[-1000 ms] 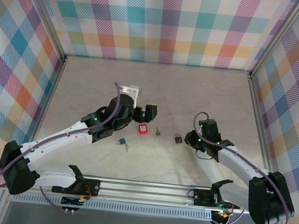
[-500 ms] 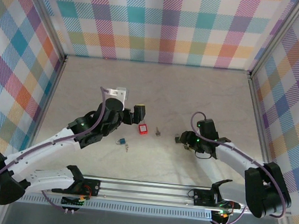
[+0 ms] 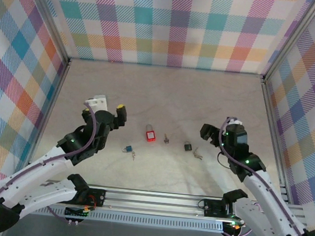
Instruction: Lock with the key
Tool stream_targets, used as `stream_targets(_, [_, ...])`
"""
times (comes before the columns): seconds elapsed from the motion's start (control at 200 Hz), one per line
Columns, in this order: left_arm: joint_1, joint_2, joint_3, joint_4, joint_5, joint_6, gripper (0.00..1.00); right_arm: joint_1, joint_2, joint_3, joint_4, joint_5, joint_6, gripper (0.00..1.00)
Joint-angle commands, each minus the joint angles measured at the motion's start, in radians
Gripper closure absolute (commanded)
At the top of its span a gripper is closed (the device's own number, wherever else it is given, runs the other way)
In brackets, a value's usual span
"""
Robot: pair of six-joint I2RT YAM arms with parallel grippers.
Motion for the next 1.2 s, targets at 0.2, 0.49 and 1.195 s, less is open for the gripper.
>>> stream_targets(0.2, [0.346, 0.025, -0.166, 0.192, 0.036, 0.117, 0.0, -0.019, 0.298, -0.079, 0.641, 0.501, -0.577, 0.01])
stream_targets(0.49, [0.643, 0.246, -0.349, 0.629, 0.364, 0.167, 0.0, -0.174, 0.599, -0.179, 0.954, 0.245, -0.477, 0.01])
stream_targets(1.195, [0.575, 0.752, -0.363, 1.206, 0.456, 0.319, 0.0, -0.387, 0.788, -0.21, 1.218, -0.248, -0.446, 0.01])
